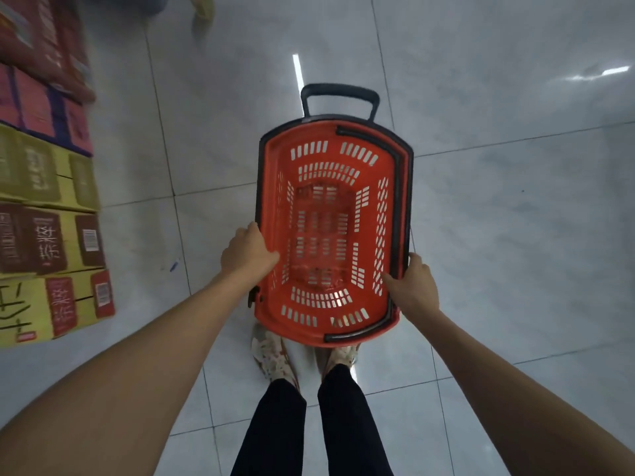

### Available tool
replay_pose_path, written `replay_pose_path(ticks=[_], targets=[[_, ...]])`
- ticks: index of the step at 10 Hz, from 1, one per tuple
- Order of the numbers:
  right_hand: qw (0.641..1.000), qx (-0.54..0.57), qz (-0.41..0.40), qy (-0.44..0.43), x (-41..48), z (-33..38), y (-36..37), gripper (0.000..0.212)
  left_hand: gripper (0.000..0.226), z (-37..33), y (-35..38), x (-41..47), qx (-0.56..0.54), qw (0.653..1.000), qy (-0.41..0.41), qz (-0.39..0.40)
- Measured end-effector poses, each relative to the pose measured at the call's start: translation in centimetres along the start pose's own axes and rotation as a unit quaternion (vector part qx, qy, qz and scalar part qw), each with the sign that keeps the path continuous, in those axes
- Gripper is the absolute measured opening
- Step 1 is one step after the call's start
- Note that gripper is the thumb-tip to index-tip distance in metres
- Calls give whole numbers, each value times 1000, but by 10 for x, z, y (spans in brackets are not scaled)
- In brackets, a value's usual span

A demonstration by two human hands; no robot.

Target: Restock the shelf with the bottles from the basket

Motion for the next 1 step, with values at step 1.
replay_pose_path(ticks=[1], targets=[[989,-121,-48,-67,-37,22,-24,58,67,-31,-26,-57,145,987,65,-20]])
Point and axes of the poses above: each hand's wrist, its own x-axis towards the middle knuckle, its own y-axis out of the palm, z = x × y, the point moved 6 cm from there along x, towards the middle knuckle, and after that the axes turned 6 degrees about z, right-handed, at the moved point
